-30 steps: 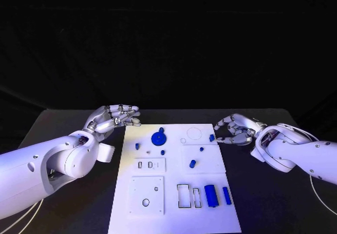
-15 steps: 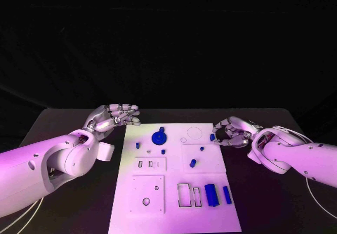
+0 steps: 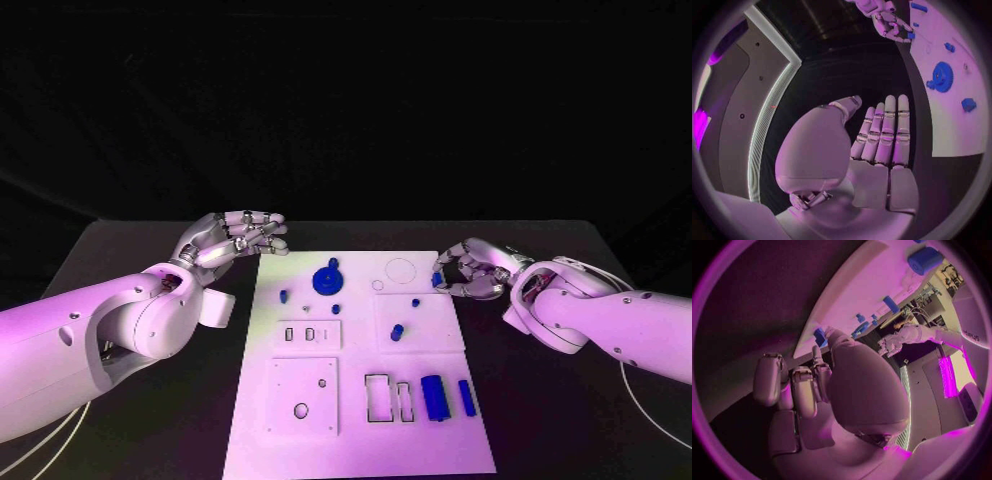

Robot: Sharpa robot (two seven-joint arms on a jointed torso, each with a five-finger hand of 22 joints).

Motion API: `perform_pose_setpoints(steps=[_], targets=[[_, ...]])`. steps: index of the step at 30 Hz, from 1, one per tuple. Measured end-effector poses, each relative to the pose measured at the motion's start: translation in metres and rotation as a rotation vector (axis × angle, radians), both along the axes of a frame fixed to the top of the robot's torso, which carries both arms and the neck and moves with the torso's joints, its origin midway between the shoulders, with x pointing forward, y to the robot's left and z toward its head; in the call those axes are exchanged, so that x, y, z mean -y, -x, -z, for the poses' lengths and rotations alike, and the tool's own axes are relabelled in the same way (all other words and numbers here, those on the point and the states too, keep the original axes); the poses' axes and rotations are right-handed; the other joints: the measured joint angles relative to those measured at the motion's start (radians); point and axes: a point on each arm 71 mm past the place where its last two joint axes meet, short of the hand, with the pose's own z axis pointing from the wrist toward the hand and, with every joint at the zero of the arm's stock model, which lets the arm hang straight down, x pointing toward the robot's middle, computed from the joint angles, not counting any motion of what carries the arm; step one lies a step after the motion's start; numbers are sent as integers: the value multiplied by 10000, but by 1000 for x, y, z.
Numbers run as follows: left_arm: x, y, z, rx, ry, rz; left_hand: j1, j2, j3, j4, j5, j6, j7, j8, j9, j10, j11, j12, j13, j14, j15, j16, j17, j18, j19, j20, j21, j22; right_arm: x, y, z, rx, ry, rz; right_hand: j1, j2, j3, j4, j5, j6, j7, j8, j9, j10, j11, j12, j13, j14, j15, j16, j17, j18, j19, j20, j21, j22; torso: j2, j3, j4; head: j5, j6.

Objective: Assemble the parts on the task board

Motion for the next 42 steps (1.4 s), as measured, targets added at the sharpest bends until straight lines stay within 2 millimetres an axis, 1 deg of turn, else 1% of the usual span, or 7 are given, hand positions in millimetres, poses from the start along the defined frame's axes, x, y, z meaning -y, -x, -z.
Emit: perform_pose_setpoints(steps=[2, 11, 15, 23, 28, 35, 42], targets=[[0, 0, 0, 0, 0, 0, 0, 0, 0, 0, 0, 0, 0, 0, 0, 0, 0, 0, 0, 0, 0, 0, 0, 0, 0, 0, 0, -1, -1, 0, 0, -7, 4, 1, 45, 45, 0, 0, 0, 55, -54, 0, 0, 0, 0, 32, -1, 0, 0, 0, 0, 0, 0, 0, 0, 0, 0, 0, 1, 0, -2], [0, 0, 0, -3, -2, 0, 0, 0, 0, 0, 0, 0, 0, 0, 0, 0, 0, 0, 0, -36, -37, 0, 19, 0, -36, 36, 0, 13, -2, -2, 1, -27, 16, 7, 45, 45, 137, -2, 0, 249, -101, 16, 21, 63, -62, 77, -1, 0, 0, 0, -1, 0, 0, 0, 0, 37, -1, 0, -1, 24, 3], [0, 0, 0, -5, -4, -1, 0, 0, 0, 0, 0, 0, 0, 0, 0, 0, 0, 0, 0, -37, -36, 0, 19, 0, -36, 36, 0, 12, -2, -2, 2, -38, 27, 25, 6, 84, 192, -1, 0, 527, -197, 180, 80, 163, -158, 188, -1, 9, -69, 0, -2, 1, 24, -24, 0, 57, -4, 0, -6, 28, -1], [-1, 0, 0, -9, -8, -6, 0, 0, 0, 0, 0, 0, 0, 0, 0, 0, 0, 1, 0, -36, -36, 0, 18, 0, -36, 36, 0, 11, -3, -2, 2, -57, 29, 9, 1, 103, 372, -17, 0, 871, -369, 431, 189, 237, -231, 194, -2, 19, -205, 0, -2, 0, 21, -131, 37, 93, -7, -1, -8, 36, -24], [-1, 0, 0, -11, -12, -11, 0, 0, 0, 0, 0, 0, 0, 0, 0, 0, 0, 1, 0, -36, -36, 0, 18, 0, -36, 36, 0, 10, -4, -2, 2, -24, 23, 18, -4, 230, 509, -72, -7, 1026, -456, 570, 241, 302, -308, 271, -2, 0, -255, 0, -2, 1, 56, -199, 37, 152, -8, -3, -8, 37, -33], [-1, 0, 0, -13, -16, -18, 0, 0, 0, 0, 0, 0, 0, 0, 0, 0, 0, 1, 0, -36, -36, 0, 36, 0, -73, -1, 38, 23, -4, -2, 0, 168, 12, 212, -85, 332, 566, -16, -26, 1025, -456, 605, 287, 269, -340, 271, -2, 35, -291, 0, -3, 1, 93, -236, 77, 179, -12, -2, -6, 36, -47], [-2, 0, 0, -14, -19, -24, 0, 0, 0, 0, 0, 0, 0, 0, 0, 0, 0, 1, 0, -36, -36, 0, 35, -2, -72, -1, 38, 23, -10, 7, -6, 434, -177, 307, -85, 331, 566, -16, -40, 1023, -456, 602, 288, 269, -340, 270, -2, 35, -290, 0, -3, 1, 93, -236, 77, 179, -26, -1, -2, 72, -37]])
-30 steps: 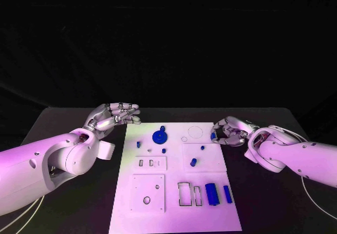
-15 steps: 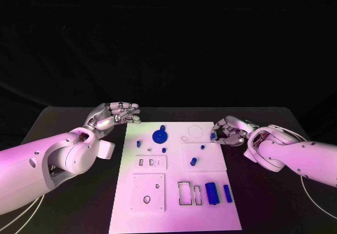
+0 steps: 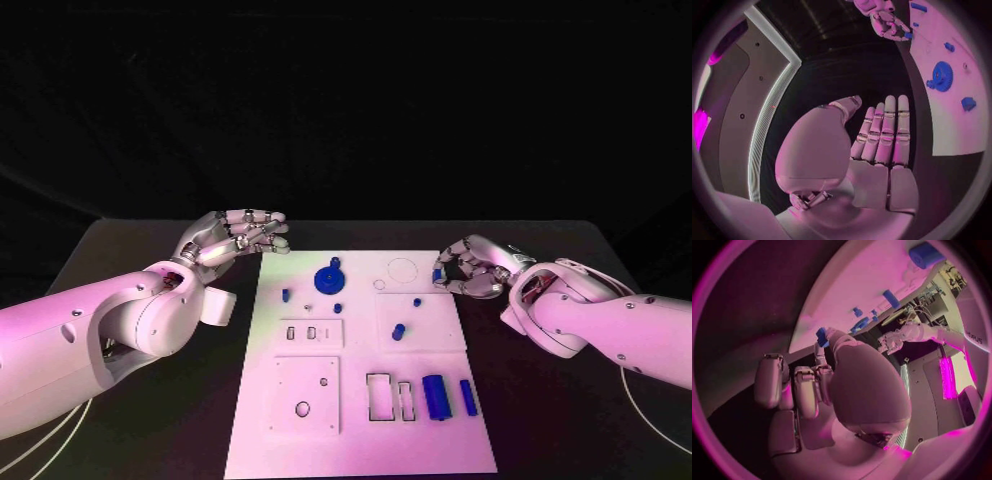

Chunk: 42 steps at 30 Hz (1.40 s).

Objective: Assemble the parts on the task board

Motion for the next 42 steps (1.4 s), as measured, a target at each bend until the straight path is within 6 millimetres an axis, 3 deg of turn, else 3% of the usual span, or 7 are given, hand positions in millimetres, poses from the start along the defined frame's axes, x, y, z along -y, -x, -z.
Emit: perform_pose_setpoints(steps=[7, 12, 23, 28, 33, 42], targets=[[0, -1, 1, -7, -8, -15, 0, 0, 0, 0, 0, 0, 0, 0, 0, 0, 0, 0, 0, 0, 0, 0, -1, 1, 0, 0, 0, -1, -25, 11, -18, 314, -447, -333, 1, -1, 95, -39, -5, -5, 3, -6, -1, 0, 0, 0, 0, 0, 0, 0, 8, -1, 0, 1, 0, -1, -20, -9, -4, 20, 30], [-1, -2, 1, -15, -22, -47, 0, 0, 0, 0, 0, 0, 0, 0, 0, 0, 0, 0, 0, 0, 0, 0, 12, 0, 0, 0, 0, -1, -59, 19, -27, 323, -788, -808, 44, 42, 208, -98, -6, -90, 16, -15, 6, -1, 0, 0, -1, 0, 1, 0, 8, 0, -28, -27, 0, 7, -41, -18, -10, 53, 26], [0, -6, 5, -42, -74, -112, 0, 0, 0, 0, 0, 0, 0, 0, 0, 0, 0, 0, 0, 0, 0, 0, 12, 0, 0, 1, 0, 6, -141, 32, -24, -185, -1203, -1750, 137, 131, 578, -249, 5, -216, 71, 1, 16, -1, 0, 0, -1, 0, 1, 0, 7, 0, -37, -35, -78, -71, -156, -35, -4, 396, -161], [2, -8, 6, -55, -84, -105, 0, 0, 0, 0, 0, 0, 0, 0, 0, 0, 0, 0, 0, 0, 0, 0, 11, 1, 1, 1, 0, 6, -170, 37, -15, -340, -995, -2045, 134, 130, 636, -192, 4, -235, 87, 4, 29, -1, 1, 0, -1, 0, 1, 0, 6, -1, -78, -75, -233, -181, -219, -56, 13, 481, -245], [4, -10, 7, -76, -95, -99, 0, 0, 0, 0, 0, -23, 23, 0, 0, 0, 0, 0, 0, -35, 36, 40, 24, 1, 1, 1, 0, 6, -187, 44, -3, -476, -684, -2269, 115, 141, 638, -190, 4, -248, 84, 5, 34, -1, 1, 0, -1, 0, 1, 0, 6, -2, -78, -75, -234, -184, -257, -74, 15, 524, -292], [3, -10, 8, -120, -119, -97, 0, 0, 0, 0, 0, -21, 21, 0, 0, 0, 0, 0, 0, -35, 36, 39, 23, 1, 1, 1, 0, 14, -205, 54, 12, -532, -164, -2557, -19, 87, 663, -214, 3, -269, 89, 3, 41, -1, 1, -1, -1, 0, 2, 0, 5, -1, -76, -73, -234, -184, -263, -74, 21, 627, -327]])
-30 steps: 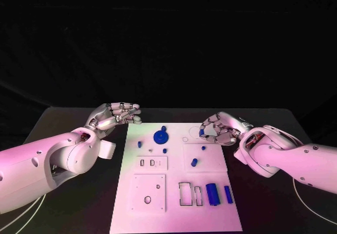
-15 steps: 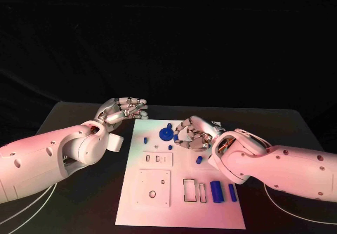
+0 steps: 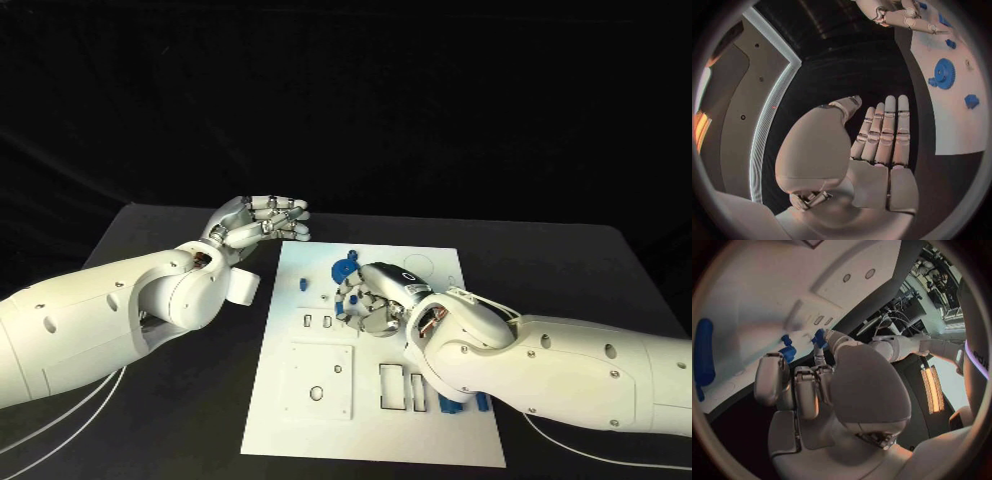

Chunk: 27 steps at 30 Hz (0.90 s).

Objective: Assemble the parts on the task board

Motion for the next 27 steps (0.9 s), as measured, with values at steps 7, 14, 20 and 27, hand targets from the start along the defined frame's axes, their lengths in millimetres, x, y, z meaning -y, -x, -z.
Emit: perform_pose_setpoints(steps=[7, 14, 20, 27], targets=[[0, 0, 0, -23, -9, 8, 0, 0, 0, 0, 0, 1, 0, 0, 0, 0, 0, 0, 0, 0, 0, 0, 10, 0, -37, 37, 0, -1, -8, 1, 7, -22, 346, -107, -49, -49, 40, 35, 0, -3, 2, -3, 1, 0, 0, 0, 0, 0, 0, 0, -1, 0, 1, 1, 0, 0, 9, 6, 5, 60, -37], [0, 0, 1, -37, -14, 15, 0, 0, 0, 0, 0, 1, -1, 0, 0, 0, 0, 0, 0, 0, 0, 0, 9, 0, -37, 37, 0, -2, -11, 3, 15, -104, 622, -152, -49, -49, 40, 36, -2, -18, 16, -7, 15, 0, 0, 0, 0, 0, 0, 0, -2, 0, 1, 2, 0, 0, 12, 12, -4, 105, -38], [0, 0, 1, -47, -19, 17, 0, 0, 0, 0, 0, 1, -1, 0, 0, 0, 0, 0, 0, 0, 0, -1, 8, -1, -37, 37, 0, -3, -13, 4, 16, -26, 697, -197, -148, -149, 40, 36, -2, -20, 18, -7, 41, 0, 0, 0, 3, 0, 0, 0, -2, 0, 2, 2, 0, 0, 12, 13, -7, 112, -36], [-1, 0, 1, -58, -25, 18, 0, 0, 0, 0, 0, 1, -1, 0, 0, 0, 0, 0, 0, 0, 0, -1, 7, 0, -37, 37, 0, -3, -13, 4, 16, 53, 764, -205, -181, -182, 40, 36, -2, -20, 18, -6, 19, 0, 0, 0, 8, 0, 0, 0, -3, 0, 2, 3, 0, 0, 9, 12, 1, 108, -55]])
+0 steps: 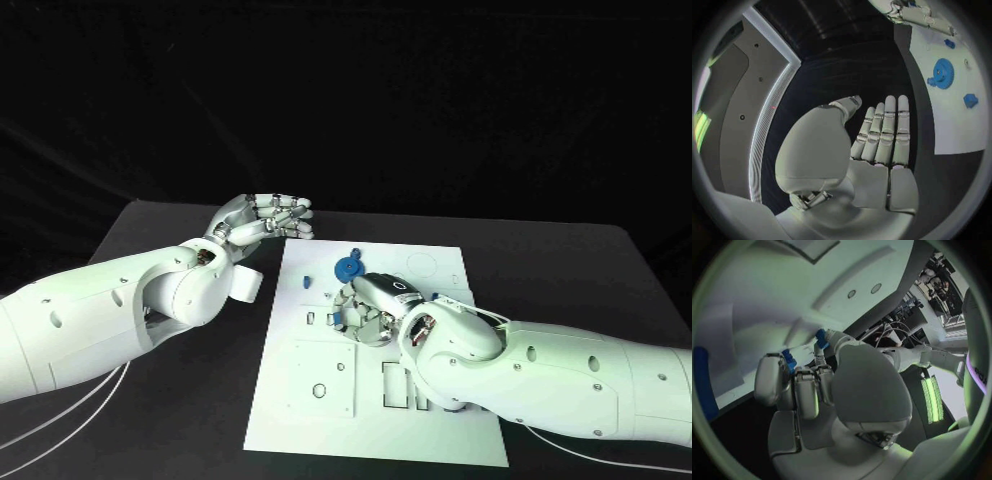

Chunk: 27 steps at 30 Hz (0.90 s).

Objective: Assemble the parts on the task board

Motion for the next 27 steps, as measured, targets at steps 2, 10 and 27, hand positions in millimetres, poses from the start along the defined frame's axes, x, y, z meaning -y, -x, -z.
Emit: perform_pose_setpoints(steps=[2, 10, 27], targets=[[0, 0, 0, -3, -2, -1, 0, 0, 0, 0, 0, 0, 0, 0, 0, 0, 0, 0, 0, 0, 0, 0, 0, 0, 0, 0, 0, 0, 0, 0, 0, 22, 19, 3, -51, -51, 0, 0, 0, 0, 0, 0, -2, 0, 0, 0, 0, 0, 0, 0, 0, 0, 0, 0, -40, -3, -1, 1, 0, 8, -6], [-1, 0, 0, -15, -9, -3, 0, 0, 0, 0, 0, 0, 0, 0, 0, 0, 0, -36, 0, 0, 0, 0, 17, 0, 0, 0, 48, 17, 0, 0, 0, 94, 85, 16, -151, -151, 0, 0, 1, 0, 0, 1, 6, 0, 0, 0, -1, 0, 0, 0, -1, 0, 0, 1, -41, -3, -1, -6, 3, 32, -34], [-1, 0, 0, -57, -24, 20, 0, 0, 0, 0, 0, 0, 0, 0, 0, 0, 0, -33, 0, 0, 0, -1, 24, 0, 0, 0, 48, 15, 1, 0, 3, 127, 229, 165, -445, -445, -32, 140, 2, -96, 27, 6, 24, -37, 37, -39, -3, 0, 0, 0, -2, 0, -38, 39, -78, -15, -1, -2, -2, 43, 5]])
